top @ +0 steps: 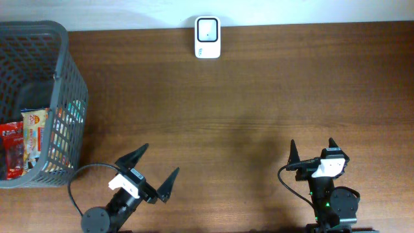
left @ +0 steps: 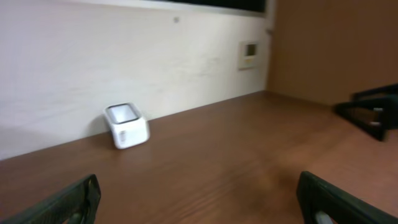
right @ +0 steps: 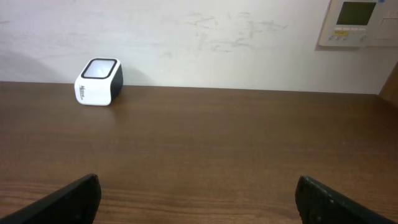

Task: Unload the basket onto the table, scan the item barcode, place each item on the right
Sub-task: 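Reach left gripper into grey basket and grasp the small orange box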

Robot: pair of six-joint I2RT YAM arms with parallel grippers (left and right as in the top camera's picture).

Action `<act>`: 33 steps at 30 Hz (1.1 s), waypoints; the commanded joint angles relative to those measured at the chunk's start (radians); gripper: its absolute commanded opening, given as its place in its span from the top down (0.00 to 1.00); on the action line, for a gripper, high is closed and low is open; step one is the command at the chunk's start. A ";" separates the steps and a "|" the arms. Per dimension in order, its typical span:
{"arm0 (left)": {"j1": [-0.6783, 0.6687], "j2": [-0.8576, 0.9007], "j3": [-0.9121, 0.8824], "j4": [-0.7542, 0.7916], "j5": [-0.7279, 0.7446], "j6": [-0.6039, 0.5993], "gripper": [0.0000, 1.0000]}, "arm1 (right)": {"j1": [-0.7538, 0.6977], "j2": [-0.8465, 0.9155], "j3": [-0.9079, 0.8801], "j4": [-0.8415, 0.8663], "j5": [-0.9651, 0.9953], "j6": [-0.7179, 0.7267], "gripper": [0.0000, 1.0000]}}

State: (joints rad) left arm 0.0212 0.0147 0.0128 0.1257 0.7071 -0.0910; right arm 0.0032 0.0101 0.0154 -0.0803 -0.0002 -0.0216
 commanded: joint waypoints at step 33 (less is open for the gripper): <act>0.010 0.975 1.374 -0.643 -0.456 0.170 0.01 | -0.003 -0.002 -0.010 0.000 0.005 0.011 0.01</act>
State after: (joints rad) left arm 0.0200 0.8688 1.2224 -0.4309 0.5079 0.0494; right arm 0.0032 0.0120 0.0147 -0.0788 -0.0002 -0.0219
